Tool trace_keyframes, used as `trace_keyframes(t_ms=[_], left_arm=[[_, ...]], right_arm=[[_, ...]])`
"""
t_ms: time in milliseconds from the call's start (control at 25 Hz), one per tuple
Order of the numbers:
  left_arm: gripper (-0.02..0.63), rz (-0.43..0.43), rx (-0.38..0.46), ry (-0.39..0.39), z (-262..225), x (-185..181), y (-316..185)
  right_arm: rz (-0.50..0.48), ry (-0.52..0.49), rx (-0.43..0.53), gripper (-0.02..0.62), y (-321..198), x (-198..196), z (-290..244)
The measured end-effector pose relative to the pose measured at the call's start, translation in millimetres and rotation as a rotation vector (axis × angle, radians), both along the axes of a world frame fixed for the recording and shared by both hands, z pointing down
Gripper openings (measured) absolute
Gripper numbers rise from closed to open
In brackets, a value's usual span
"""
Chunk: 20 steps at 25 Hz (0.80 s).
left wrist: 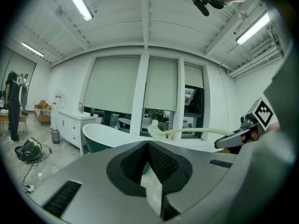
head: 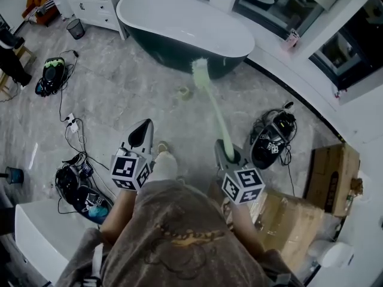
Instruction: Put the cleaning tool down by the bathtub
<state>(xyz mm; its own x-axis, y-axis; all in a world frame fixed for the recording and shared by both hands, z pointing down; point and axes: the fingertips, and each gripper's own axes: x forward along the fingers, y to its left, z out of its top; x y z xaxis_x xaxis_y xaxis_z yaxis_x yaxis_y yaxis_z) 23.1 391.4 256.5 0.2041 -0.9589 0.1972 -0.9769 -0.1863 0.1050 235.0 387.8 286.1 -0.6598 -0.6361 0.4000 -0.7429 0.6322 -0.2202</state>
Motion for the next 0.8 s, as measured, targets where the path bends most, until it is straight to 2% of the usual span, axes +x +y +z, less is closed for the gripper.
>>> trace_keyframes(t_ms=[440, 800], left_arm=[[-0.008, 0.014, 0.013, 0.007, 9.9, -8.0, -91.6], [-0.008, 0.021, -0.008, 0.030, 15.0, -35.9, -178.8]], right_arm=[[0.013, 0.011, -0.013, 0.009, -75.1, -3.2, 17.8], [-0.013, 0.028, -0.036, 0.009, -153.9, -34.4, 23.3]])
